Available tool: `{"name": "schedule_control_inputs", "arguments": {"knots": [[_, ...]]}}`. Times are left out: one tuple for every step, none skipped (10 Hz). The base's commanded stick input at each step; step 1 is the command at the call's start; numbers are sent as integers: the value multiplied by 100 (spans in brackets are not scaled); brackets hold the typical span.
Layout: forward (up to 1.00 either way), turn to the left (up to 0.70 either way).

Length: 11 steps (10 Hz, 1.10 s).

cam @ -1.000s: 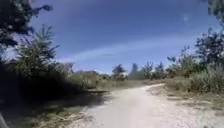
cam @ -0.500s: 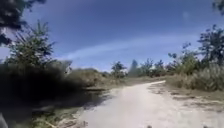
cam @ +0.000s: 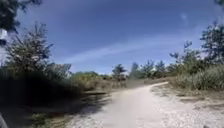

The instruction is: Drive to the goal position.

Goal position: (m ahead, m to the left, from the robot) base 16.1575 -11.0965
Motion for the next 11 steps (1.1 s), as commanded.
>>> {"name": "schedule_control_inputs", "arguments": {"knots": [[50,0],[50,0],[50,0],[50,0],[50,0],[50,0],[50,0],[50,0],[50,0],[50,0],[50,0]]}}
